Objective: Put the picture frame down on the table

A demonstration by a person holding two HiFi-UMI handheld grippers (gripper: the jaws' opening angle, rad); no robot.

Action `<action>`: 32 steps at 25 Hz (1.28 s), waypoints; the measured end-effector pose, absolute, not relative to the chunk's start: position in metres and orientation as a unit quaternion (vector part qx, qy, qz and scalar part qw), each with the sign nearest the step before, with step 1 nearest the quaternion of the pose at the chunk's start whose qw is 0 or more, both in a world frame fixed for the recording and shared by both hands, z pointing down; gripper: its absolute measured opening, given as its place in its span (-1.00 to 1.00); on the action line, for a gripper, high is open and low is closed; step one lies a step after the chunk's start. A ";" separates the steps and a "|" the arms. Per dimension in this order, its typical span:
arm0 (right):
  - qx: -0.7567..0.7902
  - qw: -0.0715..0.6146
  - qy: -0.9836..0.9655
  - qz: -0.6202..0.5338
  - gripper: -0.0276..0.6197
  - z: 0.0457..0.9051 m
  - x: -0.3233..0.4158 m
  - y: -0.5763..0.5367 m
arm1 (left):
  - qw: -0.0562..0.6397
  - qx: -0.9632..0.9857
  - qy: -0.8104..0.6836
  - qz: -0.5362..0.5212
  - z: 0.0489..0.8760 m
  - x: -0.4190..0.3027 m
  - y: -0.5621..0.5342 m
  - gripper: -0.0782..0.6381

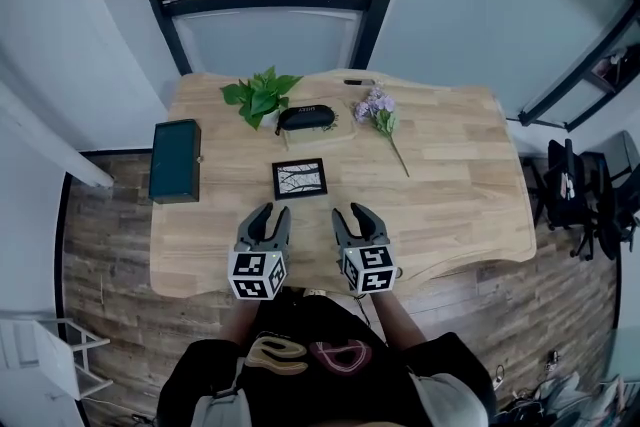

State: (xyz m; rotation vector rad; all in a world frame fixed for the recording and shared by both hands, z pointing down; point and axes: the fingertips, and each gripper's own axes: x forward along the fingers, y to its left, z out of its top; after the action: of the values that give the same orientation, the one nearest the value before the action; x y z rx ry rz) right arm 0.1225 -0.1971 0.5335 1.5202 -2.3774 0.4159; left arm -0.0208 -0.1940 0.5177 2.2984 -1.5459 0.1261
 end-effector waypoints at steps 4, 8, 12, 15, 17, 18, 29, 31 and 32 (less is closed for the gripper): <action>0.531 0.134 -0.824 0.144 -0.42 0.531 0.129 -0.187 | 0.183 0.823 -0.536 0.033 0.515 -0.013 -0.181 -0.45; 0.536 0.132 -0.822 0.137 -0.48 0.530 0.137 -0.176 | 0.166 0.823 -0.542 0.022 0.509 -0.009 -0.174 -0.51; 0.538 0.128 -0.822 0.137 -0.51 0.530 0.143 -0.170 | 0.153 0.824 -0.546 0.008 0.498 -0.008 -0.170 -0.52; 0.537 0.116 -0.825 0.131 -0.63 0.525 0.146 -0.167 | 0.145 0.822 -0.551 0.006 0.493 -0.008 -0.168 -0.56; 0.536 0.107 -0.827 0.129 -0.66 0.522 0.148 -0.164 | 0.145 0.825 -0.547 -0.002 0.490 -0.005 -0.165 -0.60; 0.538 0.104 -0.827 0.128 -0.71 0.521 0.150 -0.163 | 0.147 0.826 -0.544 -0.007 0.489 -0.004 -0.163 -0.61; 0.551 0.112 -0.821 0.097 -0.89 0.521 0.164 -0.156 | 0.135 0.819 -0.557 -0.005 0.492 0.009 -0.147 -0.69; 0.548 0.116 -0.823 0.095 -0.89 0.522 0.165 -0.155 | 0.133 0.816 -0.562 -0.002 0.492 0.009 -0.146 -0.69; 0.548 0.119 -0.823 0.095 -0.89 0.523 0.165 -0.155 | 0.133 0.814 -0.566 -0.002 0.492 0.009 -0.146 -0.69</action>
State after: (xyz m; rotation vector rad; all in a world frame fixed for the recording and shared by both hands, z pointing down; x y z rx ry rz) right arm 0.1653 -0.1546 0.5234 1.6012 -2.4053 0.2772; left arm 0.0088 -0.1465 0.4920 2.3601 -1.6419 -0.0044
